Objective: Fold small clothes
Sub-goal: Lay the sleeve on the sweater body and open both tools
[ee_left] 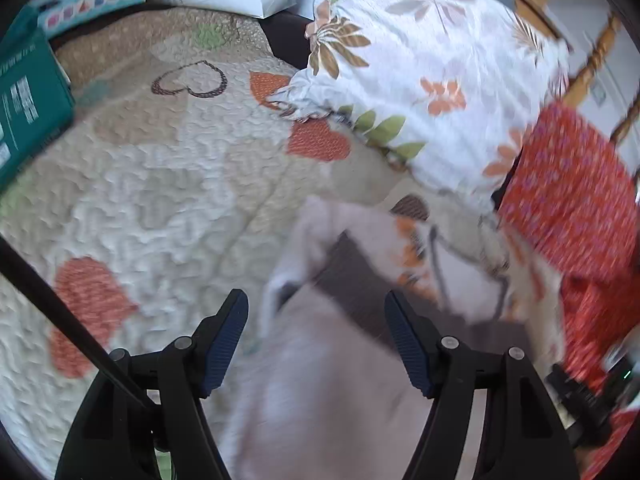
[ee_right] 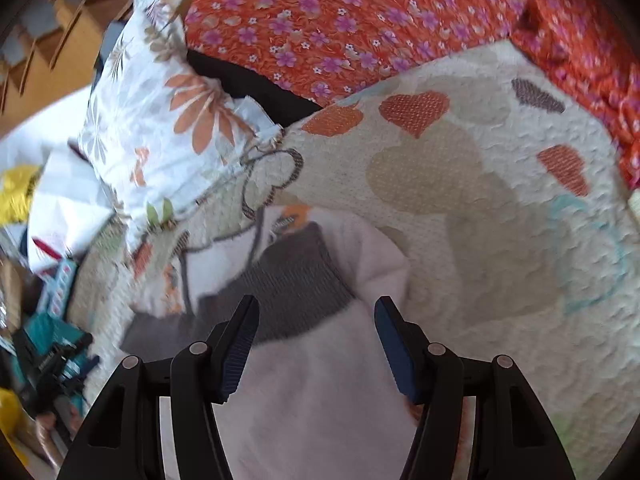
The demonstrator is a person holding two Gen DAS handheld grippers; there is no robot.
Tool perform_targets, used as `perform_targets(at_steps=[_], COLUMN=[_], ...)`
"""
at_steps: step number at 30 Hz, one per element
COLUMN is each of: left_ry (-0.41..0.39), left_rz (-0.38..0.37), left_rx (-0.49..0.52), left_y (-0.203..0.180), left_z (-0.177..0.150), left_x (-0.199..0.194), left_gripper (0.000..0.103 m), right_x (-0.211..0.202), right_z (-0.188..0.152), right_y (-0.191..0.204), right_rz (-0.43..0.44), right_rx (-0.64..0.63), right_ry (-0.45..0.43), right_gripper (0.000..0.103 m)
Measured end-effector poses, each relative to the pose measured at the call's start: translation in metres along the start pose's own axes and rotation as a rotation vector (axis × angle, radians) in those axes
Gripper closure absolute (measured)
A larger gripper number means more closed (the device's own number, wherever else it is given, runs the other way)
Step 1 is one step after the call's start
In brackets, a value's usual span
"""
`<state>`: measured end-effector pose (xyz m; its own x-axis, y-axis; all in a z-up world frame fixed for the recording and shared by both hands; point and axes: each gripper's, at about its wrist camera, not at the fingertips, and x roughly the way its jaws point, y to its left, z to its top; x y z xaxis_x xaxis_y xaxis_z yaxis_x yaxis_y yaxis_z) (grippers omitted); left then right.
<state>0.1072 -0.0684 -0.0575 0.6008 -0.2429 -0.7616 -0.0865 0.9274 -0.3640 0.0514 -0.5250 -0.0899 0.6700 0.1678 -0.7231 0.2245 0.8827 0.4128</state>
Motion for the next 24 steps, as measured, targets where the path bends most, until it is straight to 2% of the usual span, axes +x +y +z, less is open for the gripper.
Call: perform_targets(at_steps=[3,6,8,10,11,12,13,14,15,16,19,21,22,24], left_ry=[0.034,0.093,0.140,0.215,0.231,0.220,0.229,0.246,0.283,0.308,0.276,0.224,0.196,0.177], left_rz=[0.041,0.022,0.005,-0.024,-0.030,-0.014,-0.018,-0.041,-0.082,-0.091,-0.060,0.016,0.059,0.058], left_rx=[0.053,0.038,0.029,0.031,0.038,0.071,0.089,0.098,0.103,0.103,0.108,0.132,0.147,0.128], left_y=[0.015,0.031,0.036,0.037,0.036,0.030,0.026,0.023,0.020,0.019,0.021,0.024,0.026,0.034], left_z=[-0.014,-0.027,-0.034,-0.043,-0.046,-0.048,-0.049,-0.049,-0.050,-0.050,-0.044,-0.038,-0.036,-0.032], left_x=[-0.001,0.004,0.010,0.020,0.023,0.021,0.021,0.021,0.022,0.021,0.006,-0.006,-0.013,-0.022], left_gripper=[0.032,0.029,0.028,0.028,0.028,0.028,0.034,0.047,0.084,0.091,0.093,0.096,0.096,0.095], right_x=[-0.006,-0.009,-0.009,-0.008,-0.009,-0.011,-0.010,-0.009,-0.007,-0.008,-0.015,-0.016,-0.017,-0.016], right_z=[-0.014,-0.031,-0.041,-0.052,-0.056,-0.061,-0.064,-0.066,-0.069,-0.069,-0.066,-0.066,-0.066,-0.068], right_y=[-0.011,-0.030,-0.044,-0.060,-0.064,-0.066,-0.067,-0.067,-0.066,-0.065,-0.062,-0.062,-0.059,-0.054], right_rz=[-0.066,-0.101,-0.080,-0.017,0.020,0.060,0.091,0.127,0.154,0.147,0.090,0.062,0.016,-0.048], right_rx=[-0.052,-0.053,-0.006,0.073,0.108,0.138,0.153,0.168,0.177,0.166,0.139,0.133,0.101,0.049], right_ry=[0.024,0.064,0.104,0.153,0.166,0.175,0.191,0.213,0.233,0.233,0.218,0.214,0.210,0.209], right_gripper=[0.038,0.038,0.038,0.038,0.042,0.055,0.065,0.086,0.093,0.094,0.097,0.098,0.098,0.097])
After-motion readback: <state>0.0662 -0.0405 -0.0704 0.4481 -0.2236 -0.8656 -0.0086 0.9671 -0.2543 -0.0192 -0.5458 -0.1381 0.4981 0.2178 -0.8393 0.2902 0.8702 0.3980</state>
